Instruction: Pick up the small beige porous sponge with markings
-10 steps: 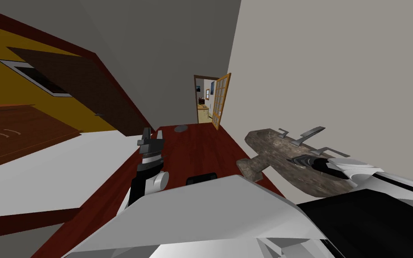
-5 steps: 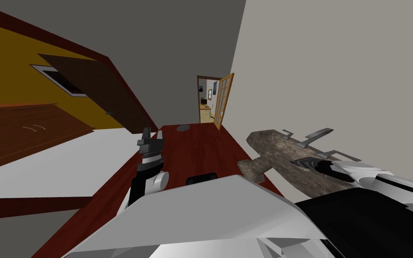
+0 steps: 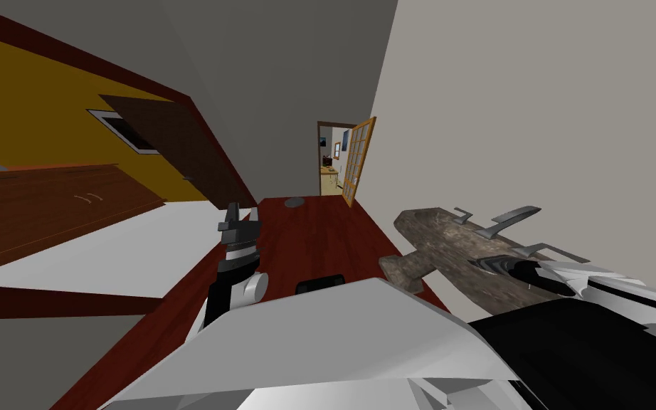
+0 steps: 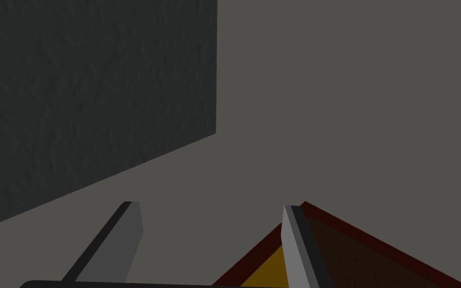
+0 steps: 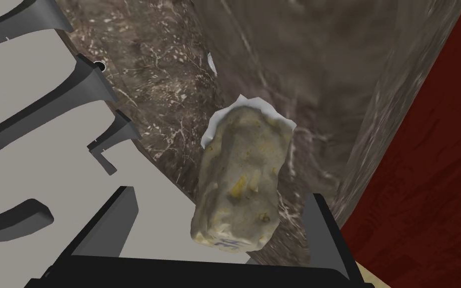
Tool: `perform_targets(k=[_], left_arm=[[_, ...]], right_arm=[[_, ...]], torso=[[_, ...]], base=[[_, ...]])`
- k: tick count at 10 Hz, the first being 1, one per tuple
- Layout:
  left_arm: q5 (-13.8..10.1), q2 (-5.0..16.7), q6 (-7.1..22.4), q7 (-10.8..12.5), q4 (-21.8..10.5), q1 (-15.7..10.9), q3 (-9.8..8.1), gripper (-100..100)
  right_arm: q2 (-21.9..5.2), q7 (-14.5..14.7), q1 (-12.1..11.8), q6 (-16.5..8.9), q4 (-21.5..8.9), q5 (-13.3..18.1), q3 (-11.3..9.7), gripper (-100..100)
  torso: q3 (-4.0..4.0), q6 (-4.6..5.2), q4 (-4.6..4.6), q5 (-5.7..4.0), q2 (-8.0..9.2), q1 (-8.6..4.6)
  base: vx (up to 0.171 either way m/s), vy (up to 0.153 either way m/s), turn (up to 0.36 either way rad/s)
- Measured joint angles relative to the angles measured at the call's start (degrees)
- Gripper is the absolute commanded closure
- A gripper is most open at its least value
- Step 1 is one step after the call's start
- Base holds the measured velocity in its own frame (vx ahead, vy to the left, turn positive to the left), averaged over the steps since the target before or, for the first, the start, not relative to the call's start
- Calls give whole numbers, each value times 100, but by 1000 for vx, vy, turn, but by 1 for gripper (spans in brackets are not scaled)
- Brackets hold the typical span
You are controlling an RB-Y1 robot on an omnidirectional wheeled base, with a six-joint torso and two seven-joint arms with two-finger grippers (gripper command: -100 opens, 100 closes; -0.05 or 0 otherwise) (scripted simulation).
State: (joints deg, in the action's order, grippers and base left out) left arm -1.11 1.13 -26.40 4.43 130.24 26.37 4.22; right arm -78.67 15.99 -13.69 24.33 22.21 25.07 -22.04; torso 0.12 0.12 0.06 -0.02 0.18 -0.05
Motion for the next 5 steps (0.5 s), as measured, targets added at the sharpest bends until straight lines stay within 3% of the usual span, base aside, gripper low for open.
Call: perform_targets(k=[1,2,3,5], left_arm=[[0,0,0,0,0,0,0,0],[0,0,0,0,0,-2,1,0],[0,0,0,0,0,-1,0,0],[0,0,0,0,0,0,0,0]], right_arm=[[-29,-47,-67,-39,103,-168,-19,-100],[-123,-122,-245,-193,234,-343,-190,-100],[-48,-80,-7,-144,-100,-418,-453,-100],[-147,-116,-280,-266,174,-761,-546,-100]], torso=[[-6,-1,-2,0,-9,0],[0,-10,-1,2,2,5],[6,0,2,0,12,2],[1,2,0,0,1,-2]], base=[[-56,13,300],[-82,5,163],[-47,-5,-7],[-8,-3,-10]])
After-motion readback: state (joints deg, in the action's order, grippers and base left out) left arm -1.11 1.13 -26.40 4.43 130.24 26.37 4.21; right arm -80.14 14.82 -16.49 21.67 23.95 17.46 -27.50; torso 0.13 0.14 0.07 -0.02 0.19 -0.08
